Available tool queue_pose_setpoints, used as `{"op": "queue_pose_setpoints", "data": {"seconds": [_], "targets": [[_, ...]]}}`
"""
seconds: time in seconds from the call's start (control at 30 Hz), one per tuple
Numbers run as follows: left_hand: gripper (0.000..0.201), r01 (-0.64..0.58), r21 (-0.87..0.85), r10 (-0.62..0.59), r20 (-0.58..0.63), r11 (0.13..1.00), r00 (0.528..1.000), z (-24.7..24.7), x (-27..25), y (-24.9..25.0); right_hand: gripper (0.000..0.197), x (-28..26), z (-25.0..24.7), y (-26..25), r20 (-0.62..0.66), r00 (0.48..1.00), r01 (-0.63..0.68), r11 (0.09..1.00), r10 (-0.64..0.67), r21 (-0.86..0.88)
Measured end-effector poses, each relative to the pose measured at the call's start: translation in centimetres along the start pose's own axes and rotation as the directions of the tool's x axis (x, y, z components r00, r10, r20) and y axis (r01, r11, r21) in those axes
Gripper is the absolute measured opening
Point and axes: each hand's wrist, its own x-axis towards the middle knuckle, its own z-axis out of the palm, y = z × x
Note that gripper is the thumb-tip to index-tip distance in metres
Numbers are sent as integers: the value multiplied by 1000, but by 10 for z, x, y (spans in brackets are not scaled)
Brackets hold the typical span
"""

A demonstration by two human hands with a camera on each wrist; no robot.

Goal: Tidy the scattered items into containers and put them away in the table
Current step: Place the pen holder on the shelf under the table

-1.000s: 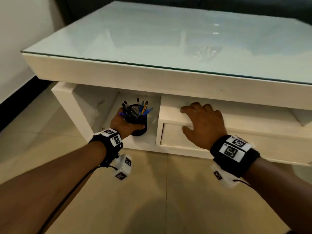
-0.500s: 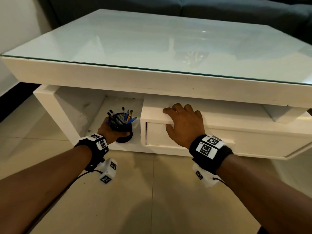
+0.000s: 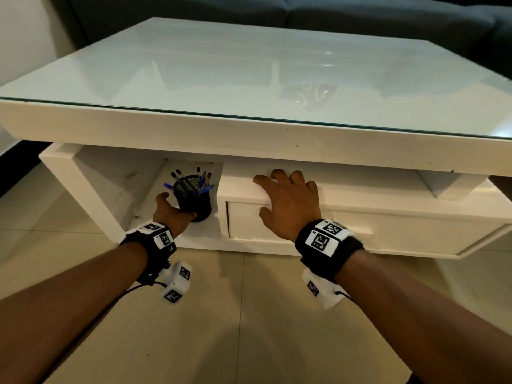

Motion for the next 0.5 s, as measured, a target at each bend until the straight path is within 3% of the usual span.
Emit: {"op": "queue_pose_setpoints", "data": {"seconds": [0.1, 0.2, 0.3, 0.4, 0.5], "targets": [[88, -30, -18, 30, -2, 999, 1000, 2, -4, -1, 65, -1, -1, 1, 16, 1000, 6, 1000, -5, -3], [65, -10, -31, 9, -43, 999, 999, 0, -11, -2, 67, -1, -1, 2, 32, 999, 11, 1000, -11, -20], [28, -153, 139, 169, -112, 978, 979, -2, -39, 18, 68, -3, -2, 2, 43, 999, 16, 1000, -15, -12], [12, -379, 262, 411, -79, 888, 908, 2, -67, 38, 67, -4, -5, 5, 62, 998, 23, 1000, -23, 1], [16, -616, 249, 647, -64, 748, 760, 8, -86, 55, 65, -5, -10, 7, 87, 996, 36, 999, -36, 6]]}}
